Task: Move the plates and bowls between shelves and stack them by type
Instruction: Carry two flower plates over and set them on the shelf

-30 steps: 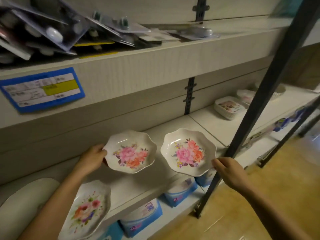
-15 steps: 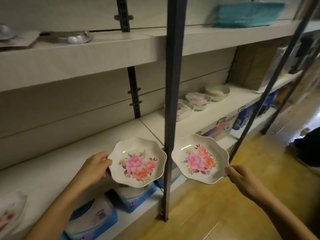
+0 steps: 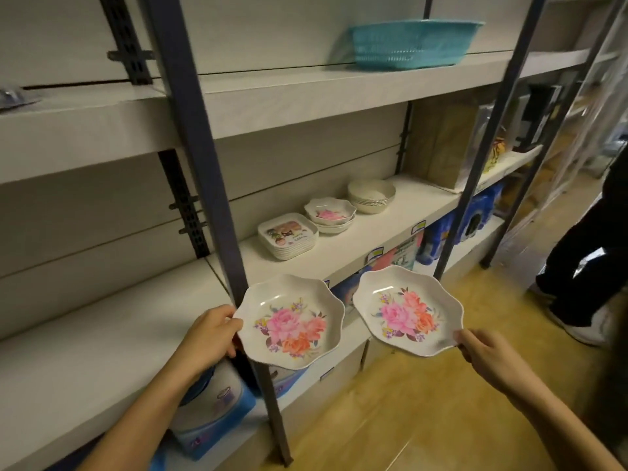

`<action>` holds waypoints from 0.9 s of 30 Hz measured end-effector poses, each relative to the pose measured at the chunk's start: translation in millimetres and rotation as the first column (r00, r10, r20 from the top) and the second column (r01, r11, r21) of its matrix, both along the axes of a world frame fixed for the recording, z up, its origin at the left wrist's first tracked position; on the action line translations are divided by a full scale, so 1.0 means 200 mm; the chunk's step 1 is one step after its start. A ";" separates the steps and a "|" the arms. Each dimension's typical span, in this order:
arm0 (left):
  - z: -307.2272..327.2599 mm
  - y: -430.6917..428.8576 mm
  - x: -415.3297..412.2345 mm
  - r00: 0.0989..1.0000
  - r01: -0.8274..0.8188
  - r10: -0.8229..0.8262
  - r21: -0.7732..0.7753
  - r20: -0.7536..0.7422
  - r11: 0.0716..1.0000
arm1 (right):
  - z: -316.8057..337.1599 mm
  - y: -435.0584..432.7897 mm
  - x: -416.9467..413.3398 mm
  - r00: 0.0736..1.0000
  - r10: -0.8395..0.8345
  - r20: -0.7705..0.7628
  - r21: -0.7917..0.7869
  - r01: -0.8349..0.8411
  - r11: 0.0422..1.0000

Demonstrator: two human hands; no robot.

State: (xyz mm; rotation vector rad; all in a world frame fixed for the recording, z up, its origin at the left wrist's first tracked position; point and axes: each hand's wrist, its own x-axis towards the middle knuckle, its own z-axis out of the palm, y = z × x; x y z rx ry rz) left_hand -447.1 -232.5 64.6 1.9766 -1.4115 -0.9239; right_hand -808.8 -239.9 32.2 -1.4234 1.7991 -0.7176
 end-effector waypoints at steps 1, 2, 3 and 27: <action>0.00 -0.04 -0.04 1.000 0.002 -0.002 -0.004 0.004 1.000 | 0.00 -0.04 -0.03 1.000 -0.007 0.005 0.003 0.007 1.000; 0.01 -0.08 -0.07 1.000 0.000 0.000 -0.007 0.007 1.000 | 0.00 -0.09 -0.05 1.000 -0.008 0.004 0.005 0.008 1.000; 0.01 -0.13 -0.11 1.000 -0.002 0.002 -0.008 0.011 1.000 | 0.01 -0.14 -0.07 1.000 -0.005 0.003 0.006 0.005 1.000; -0.02 -1.00 -0.37 0.886 -0.457 0.461 -0.077 0.040 0.886 | -0.05 -1.96 -0.08 0.901 0.425 -0.089 0.020 -0.425 0.905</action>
